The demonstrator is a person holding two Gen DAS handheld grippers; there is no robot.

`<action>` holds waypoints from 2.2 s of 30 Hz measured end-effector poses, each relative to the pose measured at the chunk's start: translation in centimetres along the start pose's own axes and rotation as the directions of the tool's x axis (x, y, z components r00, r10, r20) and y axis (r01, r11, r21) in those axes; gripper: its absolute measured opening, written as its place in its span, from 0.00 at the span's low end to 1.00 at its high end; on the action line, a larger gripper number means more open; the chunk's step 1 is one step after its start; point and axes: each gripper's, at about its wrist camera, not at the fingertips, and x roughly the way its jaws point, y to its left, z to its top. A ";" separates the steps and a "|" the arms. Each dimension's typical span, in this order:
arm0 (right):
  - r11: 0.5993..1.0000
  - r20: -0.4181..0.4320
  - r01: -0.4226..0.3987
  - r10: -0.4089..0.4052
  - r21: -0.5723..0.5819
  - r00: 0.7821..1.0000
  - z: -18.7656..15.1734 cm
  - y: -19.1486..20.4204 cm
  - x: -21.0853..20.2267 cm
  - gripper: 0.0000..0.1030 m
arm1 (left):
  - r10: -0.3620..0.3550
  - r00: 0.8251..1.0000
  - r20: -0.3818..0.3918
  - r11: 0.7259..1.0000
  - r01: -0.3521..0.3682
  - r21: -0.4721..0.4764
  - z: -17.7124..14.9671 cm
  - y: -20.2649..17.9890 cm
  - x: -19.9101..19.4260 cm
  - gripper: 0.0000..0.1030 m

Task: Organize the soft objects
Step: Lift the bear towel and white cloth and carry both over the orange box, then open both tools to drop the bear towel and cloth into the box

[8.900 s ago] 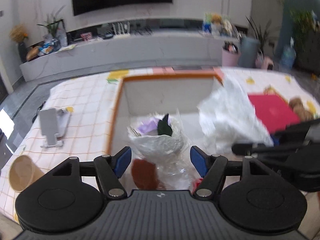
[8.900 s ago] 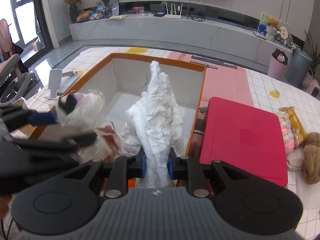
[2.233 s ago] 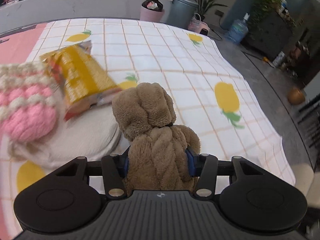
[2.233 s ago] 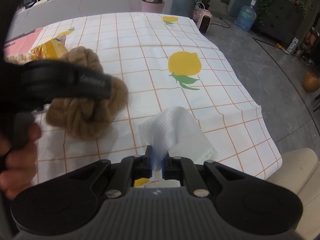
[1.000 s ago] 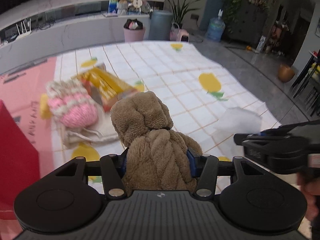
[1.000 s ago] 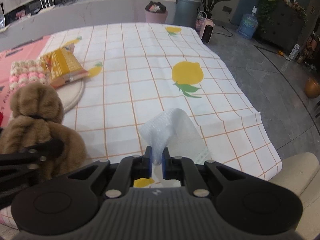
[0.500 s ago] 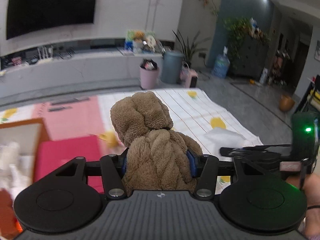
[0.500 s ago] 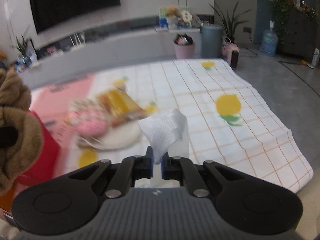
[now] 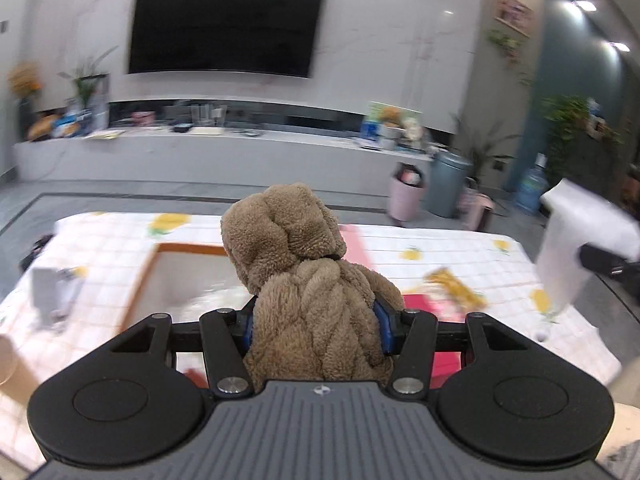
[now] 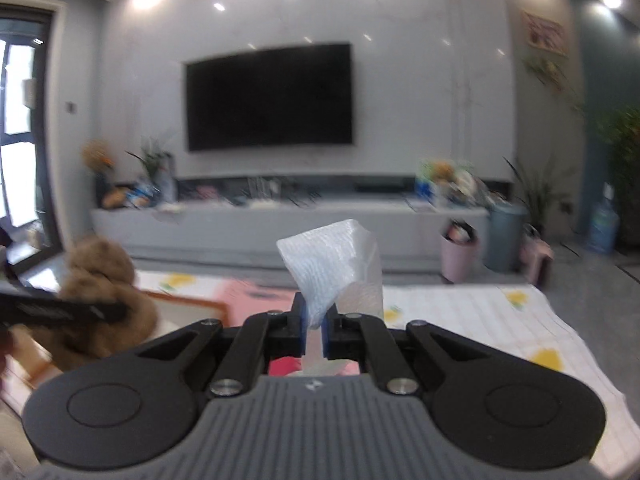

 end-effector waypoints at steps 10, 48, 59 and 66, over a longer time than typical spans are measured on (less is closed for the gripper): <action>0.984 -0.060 -0.174 0.172 -0.036 0.983 -0.8 9.9 4.2 0.04 | 0.091 0.988 -0.126 0.994 -0.099 -0.057 -1.8 7.3 4.1 0.58; 0.782 -0.561 -0.342 -0.011 -0.521 0.828 -8.0 15.7 28.8 0.01 | 0.174 0.924 -0.340 0.976 -0.116 0.185 -2.2 9.6 17.6 0.83; 0.824 -0.580 -0.330 0.001 -0.461 0.814 -7.0 15.2 29.0 0.02 | 0.195 0.973 -0.124 0.951 -0.157 0.266 0.2 8.1 11.8 0.86; 0.755 -0.630 -0.349 -0.107 -0.555 0.769 -7.2 16.9 30.4 0.02 | 0.246 0.963 -0.111 0.948 -0.216 0.232 1.3 10.0 10.1 0.87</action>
